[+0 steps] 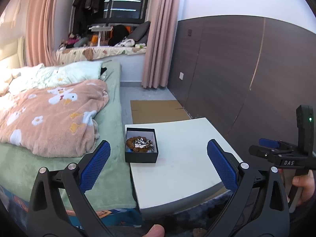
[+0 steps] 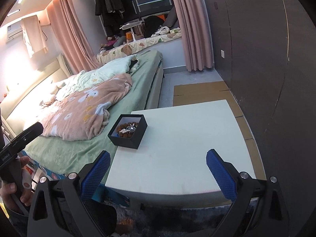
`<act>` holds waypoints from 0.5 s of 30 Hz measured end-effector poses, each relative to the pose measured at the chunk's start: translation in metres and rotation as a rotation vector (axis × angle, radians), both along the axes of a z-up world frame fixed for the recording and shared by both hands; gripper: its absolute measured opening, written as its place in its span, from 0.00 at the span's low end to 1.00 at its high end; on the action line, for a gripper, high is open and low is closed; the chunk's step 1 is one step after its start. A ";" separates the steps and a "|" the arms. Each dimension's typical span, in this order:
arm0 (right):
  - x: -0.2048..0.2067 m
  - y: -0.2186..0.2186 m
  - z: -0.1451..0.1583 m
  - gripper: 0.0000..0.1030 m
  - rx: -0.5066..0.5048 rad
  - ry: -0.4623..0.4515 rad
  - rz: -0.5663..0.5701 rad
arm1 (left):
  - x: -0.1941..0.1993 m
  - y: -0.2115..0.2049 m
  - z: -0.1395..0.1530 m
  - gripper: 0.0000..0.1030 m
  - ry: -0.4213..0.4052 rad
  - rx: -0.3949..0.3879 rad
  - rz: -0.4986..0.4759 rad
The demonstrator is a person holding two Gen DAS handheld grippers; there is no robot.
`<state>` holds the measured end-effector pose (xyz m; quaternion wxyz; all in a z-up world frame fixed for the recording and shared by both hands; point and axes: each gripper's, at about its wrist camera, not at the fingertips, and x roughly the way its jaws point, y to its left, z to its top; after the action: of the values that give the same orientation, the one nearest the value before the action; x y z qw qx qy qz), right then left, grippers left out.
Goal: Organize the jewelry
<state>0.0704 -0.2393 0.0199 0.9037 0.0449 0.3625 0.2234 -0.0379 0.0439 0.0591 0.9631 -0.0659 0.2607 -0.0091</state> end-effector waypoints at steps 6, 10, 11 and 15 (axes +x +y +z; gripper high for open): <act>-0.015 -0.014 -0.012 0.93 0.006 0.000 -0.005 | -0.009 -0.005 -0.013 0.95 -0.006 0.027 -0.002; -0.019 -0.018 -0.020 0.93 0.015 0.002 -0.005 | -0.008 -0.004 -0.022 0.95 -0.010 0.030 0.006; -0.019 -0.018 -0.023 0.92 0.012 0.002 -0.006 | -0.006 -0.004 -0.025 0.95 -0.008 0.029 0.008; -0.016 -0.015 -0.035 0.92 -0.016 0.007 -0.005 | -0.002 -0.004 -0.035 0.95 0.001 0.035 0.018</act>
<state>0.0548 -0.2540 -0.0149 0.9033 0.0395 0.3672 0.2181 -0.0398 0.0402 0.0238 0.9640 -0.0515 0.2608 0.0043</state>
